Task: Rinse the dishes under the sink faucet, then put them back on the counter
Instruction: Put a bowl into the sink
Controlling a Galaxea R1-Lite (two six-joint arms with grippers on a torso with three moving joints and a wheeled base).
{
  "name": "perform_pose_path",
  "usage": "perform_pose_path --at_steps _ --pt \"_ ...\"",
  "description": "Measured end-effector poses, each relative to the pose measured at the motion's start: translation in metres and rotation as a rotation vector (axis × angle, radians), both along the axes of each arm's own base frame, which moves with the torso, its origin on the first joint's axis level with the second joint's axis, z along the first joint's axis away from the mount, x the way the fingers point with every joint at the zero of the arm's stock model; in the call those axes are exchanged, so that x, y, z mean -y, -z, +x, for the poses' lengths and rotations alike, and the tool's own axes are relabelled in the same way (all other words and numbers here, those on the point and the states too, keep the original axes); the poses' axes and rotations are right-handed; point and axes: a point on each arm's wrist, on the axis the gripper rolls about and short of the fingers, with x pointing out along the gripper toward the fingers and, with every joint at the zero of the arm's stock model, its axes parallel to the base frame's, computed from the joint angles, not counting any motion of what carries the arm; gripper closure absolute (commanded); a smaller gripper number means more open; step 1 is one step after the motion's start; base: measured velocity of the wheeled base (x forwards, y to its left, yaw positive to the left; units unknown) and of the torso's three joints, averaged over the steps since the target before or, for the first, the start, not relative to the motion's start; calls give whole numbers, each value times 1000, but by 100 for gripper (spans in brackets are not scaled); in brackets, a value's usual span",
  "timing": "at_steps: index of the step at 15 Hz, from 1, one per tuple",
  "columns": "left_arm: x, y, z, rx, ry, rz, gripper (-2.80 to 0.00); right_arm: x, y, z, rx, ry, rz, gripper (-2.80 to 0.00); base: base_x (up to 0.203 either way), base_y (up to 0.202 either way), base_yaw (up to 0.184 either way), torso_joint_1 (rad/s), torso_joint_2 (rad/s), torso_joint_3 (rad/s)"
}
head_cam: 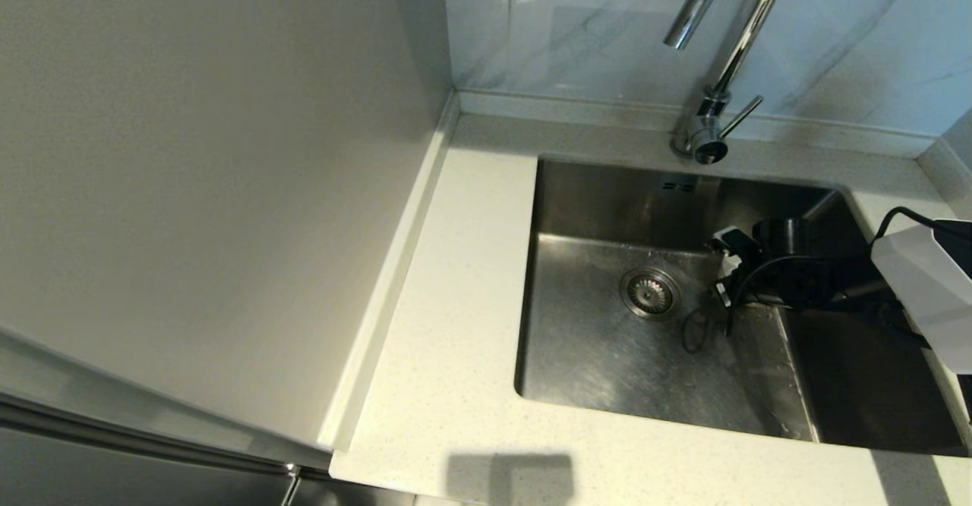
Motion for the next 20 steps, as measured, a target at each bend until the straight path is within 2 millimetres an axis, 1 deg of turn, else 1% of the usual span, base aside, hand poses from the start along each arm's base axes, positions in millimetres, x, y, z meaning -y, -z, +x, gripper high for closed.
perform_pose_path --at_steps 2,4,5,6,8,11,12,14,15,16,18,19,20 --pt "0 0 0 0 0 0 0 1 1 1 3 2 0 -280 0 0 0 0 0 0" --pt "0 0 0 0 0 0 0 0 -4 1 12 0 0 -280 0 0 0 0 0 0" --pt "0 0 0 0 0 0 0 1 -10 -1 19 3 0 -280 0 0 0 0 0 0" --pt "0 0 0 0 0 0 0 2 -21 -4 35 5 -1 -280 0 0 0 0 0 0" --pt "0 0 0 0 0 0 0 2 -46 -18 57 7 0 -280 0 0 0 0 0 0" --pt "0 0 0 0 0 -1 0 0 -93 -62 91 -24 24 -280 0 0 0 0 0 0" --pt "0 0 0 0 0 0 0 0 -112 -79 119 -35 29 -280 0 0 0 0 0 0" --pt "0 0 0 0 0 0 0 12 -153 -115 188 -20 17 -280 0 0 0 0 0 0" --pt "0 0 0 0 1 -1 0 23 -169 -132 201 3 -5 -280 0 0 0 0 0 0" --pt "0 0 0 0 0 0 0 34 -182 -149 183 28 -32 -280 0 0 0 0 0 0" --pt "0 0 0 0 0 0 0 48 -207 -174 123 79 -60 -280 0 0 0 0 0 0" --pt "0 0 0 0 0 -1 0 53 -216 -185 76 116 -61 -280 0 0 0 0 0 0" --pt "0 0 0 0 0 0 0 58 -220 -194 23 153 -59 -280 0 0 0 0 0 0"
